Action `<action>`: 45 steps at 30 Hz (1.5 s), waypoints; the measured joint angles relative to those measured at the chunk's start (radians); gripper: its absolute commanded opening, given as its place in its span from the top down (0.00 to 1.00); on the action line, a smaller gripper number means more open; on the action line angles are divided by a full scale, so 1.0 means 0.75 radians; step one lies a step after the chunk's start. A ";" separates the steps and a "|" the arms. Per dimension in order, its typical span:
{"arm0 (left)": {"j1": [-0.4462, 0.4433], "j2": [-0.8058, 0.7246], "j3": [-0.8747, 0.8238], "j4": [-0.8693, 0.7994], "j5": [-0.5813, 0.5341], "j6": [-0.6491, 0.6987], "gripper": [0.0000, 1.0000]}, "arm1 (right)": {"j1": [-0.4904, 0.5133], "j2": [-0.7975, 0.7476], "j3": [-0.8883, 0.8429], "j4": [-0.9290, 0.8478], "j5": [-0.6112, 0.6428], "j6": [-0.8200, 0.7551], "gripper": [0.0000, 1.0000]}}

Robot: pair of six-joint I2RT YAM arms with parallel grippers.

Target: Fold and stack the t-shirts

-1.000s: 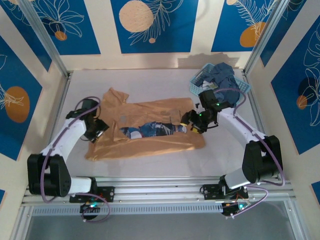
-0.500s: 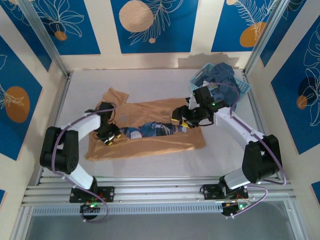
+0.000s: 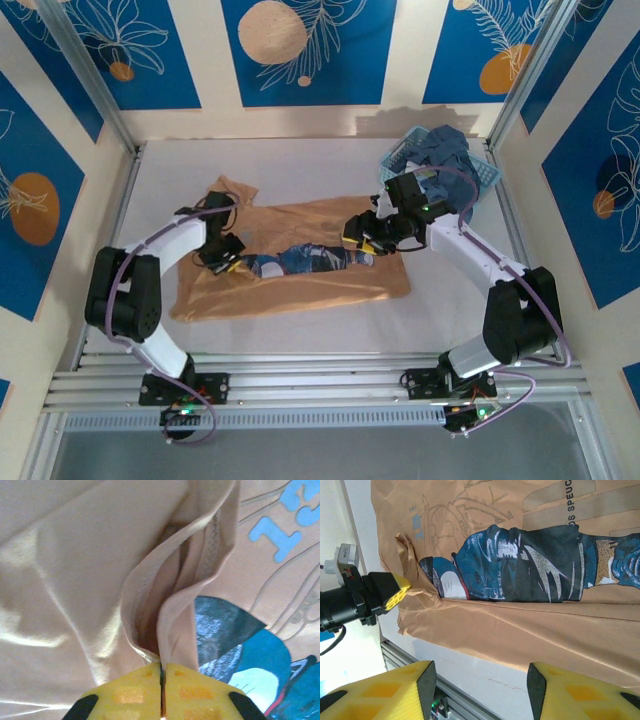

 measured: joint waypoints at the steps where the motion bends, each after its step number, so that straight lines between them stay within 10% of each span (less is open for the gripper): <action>1: -0.004 0.015 0.015 -0.007 0.001 0.006 1.00 | 0.000 0.002 0.000 0.000 0.000 0.000 0.49; 30: -0.177 0.371 0.459 -0.181 -0.091 0.218 0.97 | -0.024 0.051 -0.001 -0.001 -0.035 0.000 0.51; 45: -0.191 0.331 0.443 -0.032 -0.075 0.271 0.45 | -0.024 0.080 -0.001 0.001 -0.043 0.005 0.51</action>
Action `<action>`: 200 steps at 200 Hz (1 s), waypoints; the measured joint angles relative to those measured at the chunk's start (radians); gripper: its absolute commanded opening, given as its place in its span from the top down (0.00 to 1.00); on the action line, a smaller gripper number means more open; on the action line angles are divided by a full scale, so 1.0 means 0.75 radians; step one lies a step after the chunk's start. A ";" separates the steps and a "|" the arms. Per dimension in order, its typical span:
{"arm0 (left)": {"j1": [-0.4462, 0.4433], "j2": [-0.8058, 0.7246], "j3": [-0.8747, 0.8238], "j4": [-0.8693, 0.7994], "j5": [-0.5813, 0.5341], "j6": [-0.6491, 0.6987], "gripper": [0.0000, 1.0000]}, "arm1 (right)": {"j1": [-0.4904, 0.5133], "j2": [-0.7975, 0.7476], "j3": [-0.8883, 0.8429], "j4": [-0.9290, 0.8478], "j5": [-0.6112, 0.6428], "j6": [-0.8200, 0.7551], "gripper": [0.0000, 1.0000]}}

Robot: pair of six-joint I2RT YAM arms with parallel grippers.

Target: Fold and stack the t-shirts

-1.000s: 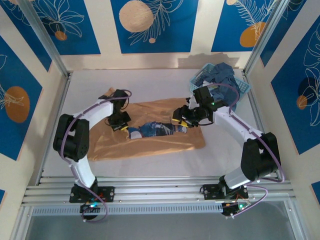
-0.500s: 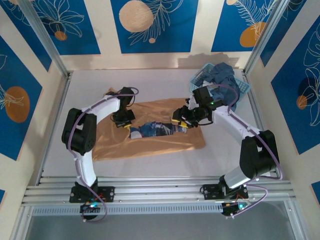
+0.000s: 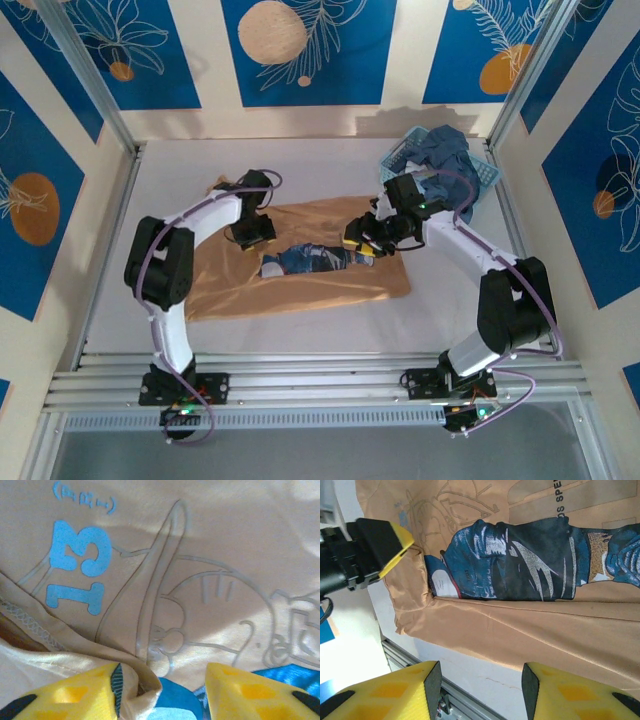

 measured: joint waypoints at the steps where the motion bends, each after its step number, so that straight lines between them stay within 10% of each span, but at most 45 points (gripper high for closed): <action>1: 0.000 0.000 0.000 0.000 0.000 0.000 0.45 | 0.000 0.001 0.000 0.000 0.000 0.001 0.51; 108: 0.317 -0.460 -0.522 -0.064 0.053 -0.181 0.76 | -0.126 0.032 -0.107 -0.072 0.199 -0.050 0.68; 200: 0.398 -0.539 -0.690 -0.161 0.039 -0.242 0.78 | -0.192 0.254 -0.086 -0.144 0.472 -0.106 0.73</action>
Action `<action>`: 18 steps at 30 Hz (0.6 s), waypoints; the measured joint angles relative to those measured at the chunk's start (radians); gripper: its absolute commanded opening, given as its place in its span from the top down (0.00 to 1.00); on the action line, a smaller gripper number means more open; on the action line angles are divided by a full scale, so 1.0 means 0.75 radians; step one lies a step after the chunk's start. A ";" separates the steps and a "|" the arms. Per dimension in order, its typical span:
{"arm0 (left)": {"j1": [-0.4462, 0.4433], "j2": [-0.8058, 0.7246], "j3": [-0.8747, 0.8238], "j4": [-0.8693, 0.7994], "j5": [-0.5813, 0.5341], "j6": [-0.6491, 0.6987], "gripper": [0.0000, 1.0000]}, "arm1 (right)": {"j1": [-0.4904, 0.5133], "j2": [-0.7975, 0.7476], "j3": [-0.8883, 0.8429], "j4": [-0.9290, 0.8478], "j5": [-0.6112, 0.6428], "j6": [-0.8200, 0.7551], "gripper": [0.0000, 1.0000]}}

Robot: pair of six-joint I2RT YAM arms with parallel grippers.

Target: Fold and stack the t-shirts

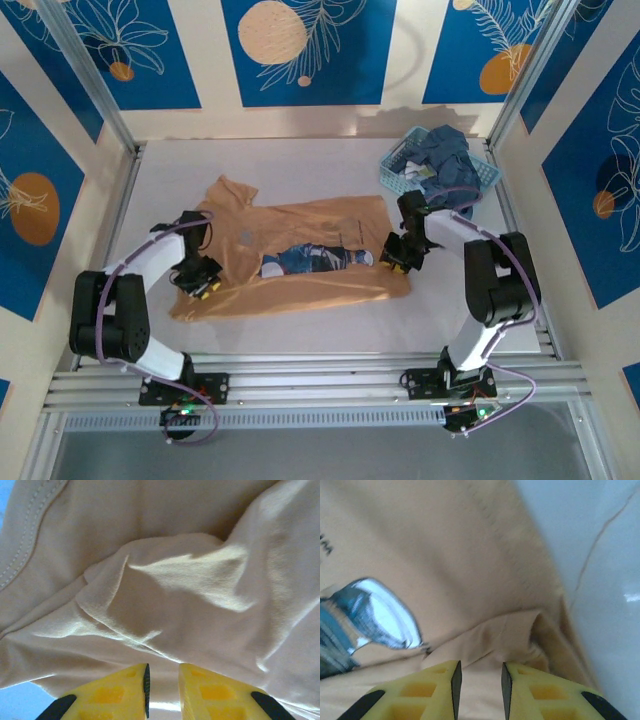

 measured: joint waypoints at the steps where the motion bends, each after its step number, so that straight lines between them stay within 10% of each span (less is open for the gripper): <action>1: 0.001 0.000 -0.008 0.001 -0.005 0.000 0.78 | -0.005 0.019 0.008 0.002 0.010 0.000 0.74; 18: 0.154 0.079 -0.054 0.025 -0.163 0.074 0.77 | -0.006 0.125 0.120 -0.049 0.039 -0.015 0.79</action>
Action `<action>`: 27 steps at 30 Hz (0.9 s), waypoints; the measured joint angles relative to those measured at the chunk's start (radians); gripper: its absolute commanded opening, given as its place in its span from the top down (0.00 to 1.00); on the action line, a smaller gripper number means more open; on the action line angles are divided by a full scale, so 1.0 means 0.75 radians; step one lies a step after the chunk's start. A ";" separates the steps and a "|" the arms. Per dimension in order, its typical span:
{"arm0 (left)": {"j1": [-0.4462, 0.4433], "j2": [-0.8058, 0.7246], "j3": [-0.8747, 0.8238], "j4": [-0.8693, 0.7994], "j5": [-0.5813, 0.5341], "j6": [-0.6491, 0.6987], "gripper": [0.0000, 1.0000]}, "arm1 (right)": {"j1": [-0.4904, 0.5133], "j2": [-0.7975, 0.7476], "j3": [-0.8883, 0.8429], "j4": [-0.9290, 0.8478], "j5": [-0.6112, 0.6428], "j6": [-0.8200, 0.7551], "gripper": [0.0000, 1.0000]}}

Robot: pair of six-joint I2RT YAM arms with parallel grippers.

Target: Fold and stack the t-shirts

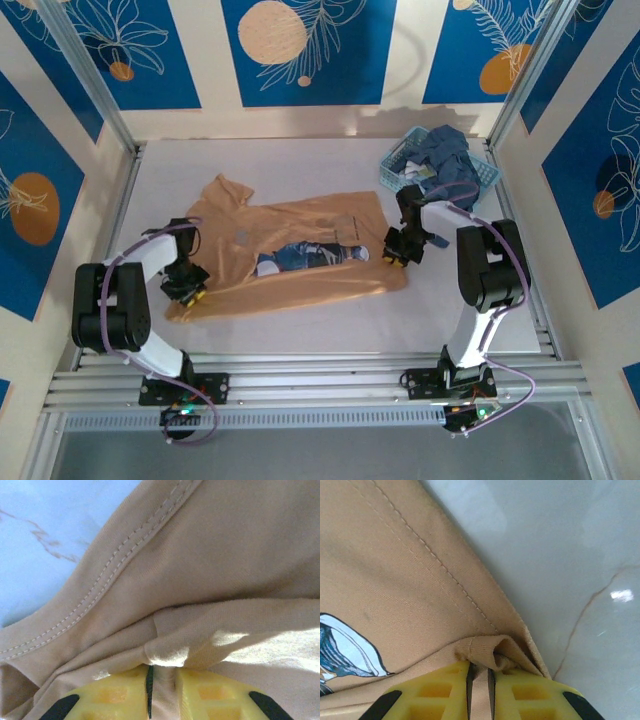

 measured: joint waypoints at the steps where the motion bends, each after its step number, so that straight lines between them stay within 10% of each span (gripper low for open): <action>1: 0.003 -0.004 -0.001 -0.006 -0.019 -0.001 0.77 | 0.008 0.000 0.000 -0.011 -0.007 0.000 0.79; 13: 0.160 -0.092 0.019 -0.109 -0.186 0.005 0.64 | 0.141 -0.024 0.006 -0.184 -0.084 0.013 0.74; 27: 0.045 0.497 1.052 0.141 -0.007 0.110 0.61 | 0.137 0.100 0.642 -0.015 -0.054 -0.020 0.65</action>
